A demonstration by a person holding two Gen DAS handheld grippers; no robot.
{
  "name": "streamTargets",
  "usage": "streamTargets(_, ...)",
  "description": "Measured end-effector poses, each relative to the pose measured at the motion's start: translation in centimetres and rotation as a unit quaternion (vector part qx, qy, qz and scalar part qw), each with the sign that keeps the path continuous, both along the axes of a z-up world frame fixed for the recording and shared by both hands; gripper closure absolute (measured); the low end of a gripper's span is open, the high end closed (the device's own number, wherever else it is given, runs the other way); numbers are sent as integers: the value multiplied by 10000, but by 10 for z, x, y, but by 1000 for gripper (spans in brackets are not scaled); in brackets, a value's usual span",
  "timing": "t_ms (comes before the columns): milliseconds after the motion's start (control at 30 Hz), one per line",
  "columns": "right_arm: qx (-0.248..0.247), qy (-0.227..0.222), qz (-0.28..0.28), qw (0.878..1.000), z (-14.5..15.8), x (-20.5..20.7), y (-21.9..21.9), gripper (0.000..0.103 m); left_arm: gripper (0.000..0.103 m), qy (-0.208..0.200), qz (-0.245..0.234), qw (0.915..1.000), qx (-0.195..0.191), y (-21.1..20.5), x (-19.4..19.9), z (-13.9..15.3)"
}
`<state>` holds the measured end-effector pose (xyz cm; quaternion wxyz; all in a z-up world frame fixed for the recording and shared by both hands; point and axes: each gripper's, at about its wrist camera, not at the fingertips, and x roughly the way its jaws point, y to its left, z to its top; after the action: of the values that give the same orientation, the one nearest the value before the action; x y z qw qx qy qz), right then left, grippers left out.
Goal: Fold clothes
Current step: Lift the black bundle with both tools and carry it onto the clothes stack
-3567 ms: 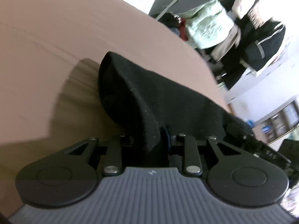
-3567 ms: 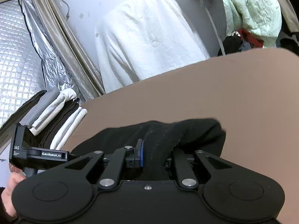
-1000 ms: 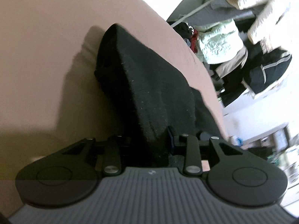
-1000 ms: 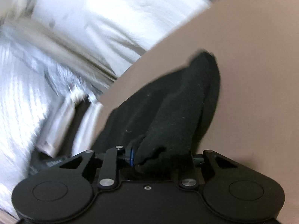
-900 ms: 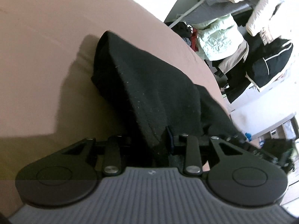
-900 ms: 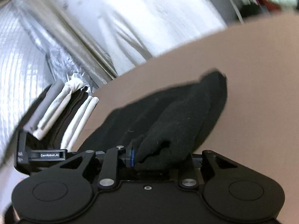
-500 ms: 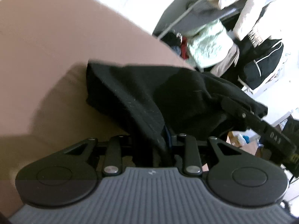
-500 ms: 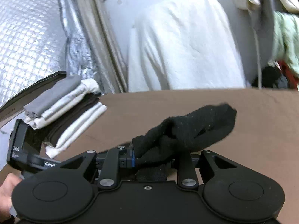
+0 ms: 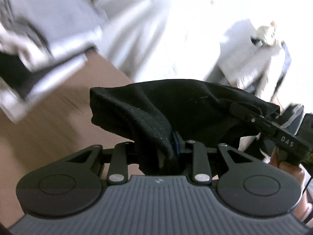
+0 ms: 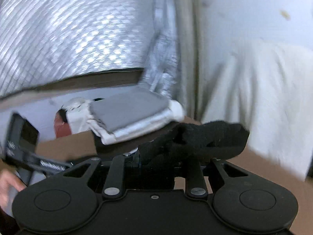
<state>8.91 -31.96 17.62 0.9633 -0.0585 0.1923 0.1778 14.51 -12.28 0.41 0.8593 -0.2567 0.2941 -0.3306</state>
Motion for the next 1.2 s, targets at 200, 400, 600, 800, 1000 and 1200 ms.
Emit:
streamTargets(200,-433,-537,975,9928,69,82,77,76,77,-604,929,9933,319,57,32,69)
streamTargets(400,331,-1100,1486,9822,115,205,129,70,77,-604,1885,9731,1177,72,120,93)
streamTargets(600,3390,1500,439,9277,6,365,120,68,77,-258,2543,9520,1684,91,201,92)
streamTargets(800,4552,2065,-293,8656,-100,394,104,58,76,490,2298,9632,1308,108,236,37)
streamTargets(1000,2972,992,-350,9490,-42,395,126,84,78,308,1750,9790,997,104,228,63)
streamTargets(1200,1361,775,-1034,9822,-27,390,138,44,73,923,1113,9769,1576,90,232,63)
